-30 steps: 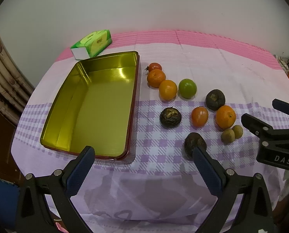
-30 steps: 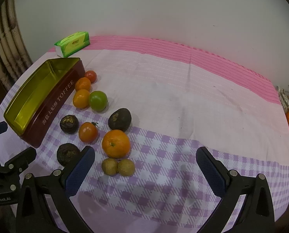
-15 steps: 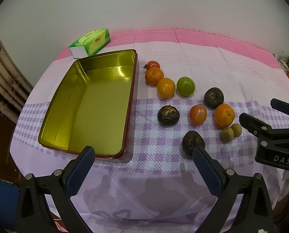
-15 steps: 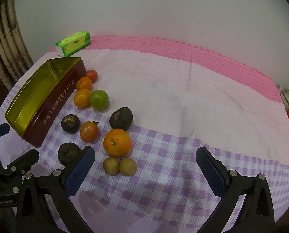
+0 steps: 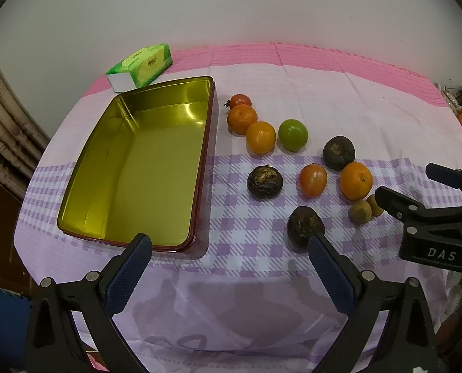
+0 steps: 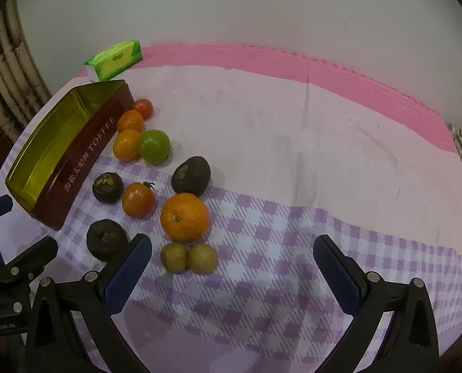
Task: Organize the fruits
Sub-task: 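Move the left gripper toward the dark brown fruit beside the tray, then close the left gripper on the dark brown fruit, then carry the dark brown fruit with the left gripper over the tin tray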
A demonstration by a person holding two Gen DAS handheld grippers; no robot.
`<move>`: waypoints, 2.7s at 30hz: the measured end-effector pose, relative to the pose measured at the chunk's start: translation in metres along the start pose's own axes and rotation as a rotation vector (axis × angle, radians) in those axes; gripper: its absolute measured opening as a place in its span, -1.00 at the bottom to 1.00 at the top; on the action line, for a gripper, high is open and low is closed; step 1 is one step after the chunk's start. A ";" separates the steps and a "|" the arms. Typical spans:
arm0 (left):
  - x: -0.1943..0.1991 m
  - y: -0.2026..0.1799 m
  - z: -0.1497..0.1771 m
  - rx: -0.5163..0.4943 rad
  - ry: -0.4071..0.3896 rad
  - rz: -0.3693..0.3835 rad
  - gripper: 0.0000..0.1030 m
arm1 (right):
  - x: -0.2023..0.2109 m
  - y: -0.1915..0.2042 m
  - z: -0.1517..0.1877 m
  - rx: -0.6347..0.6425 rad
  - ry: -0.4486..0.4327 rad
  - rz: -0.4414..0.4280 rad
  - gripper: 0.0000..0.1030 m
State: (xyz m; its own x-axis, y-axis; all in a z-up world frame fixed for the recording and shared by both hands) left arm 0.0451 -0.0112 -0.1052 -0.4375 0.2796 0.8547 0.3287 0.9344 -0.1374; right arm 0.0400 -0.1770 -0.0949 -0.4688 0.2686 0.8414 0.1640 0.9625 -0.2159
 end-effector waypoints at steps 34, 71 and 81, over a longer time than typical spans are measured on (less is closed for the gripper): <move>-0.038 -0.032 0.001 -0.015 0.096 0.155 0.44 | -0.045 -0.031 0.016 -0.092 0.137 -0.029 1.00; -0.037 -0.032 -0.030 -0.009 0.072 0.247 -0.36 | -0.077 -0.047 0.029 -0.087 0.209 0.078 1.00; -0.003 0.053 -0.056 0.031 -0.010 0.100 -0.36 | -0.079 -0.046 0.027 -0.095 0.205 0.083 1.00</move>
State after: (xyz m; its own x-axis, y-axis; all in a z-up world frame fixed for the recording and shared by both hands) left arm 0.1110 0.0247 -0.0868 -0.4124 0.3741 0.8306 0.3450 0.9080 -0.2377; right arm 0.0466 -0.2411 -0.1649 -0.2663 0.3242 0.9077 0.2804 0.9271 -0.2488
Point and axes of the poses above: each gripper's, at about its wrist camera, not at the fingertips, and x roughly against the way its jaws point, y to its left, z to its underside, the point moved 10 cm from there along -x, roughly the way its jaws point, and after that the axes turned 15 degrees about z, right-handed, at the moved point
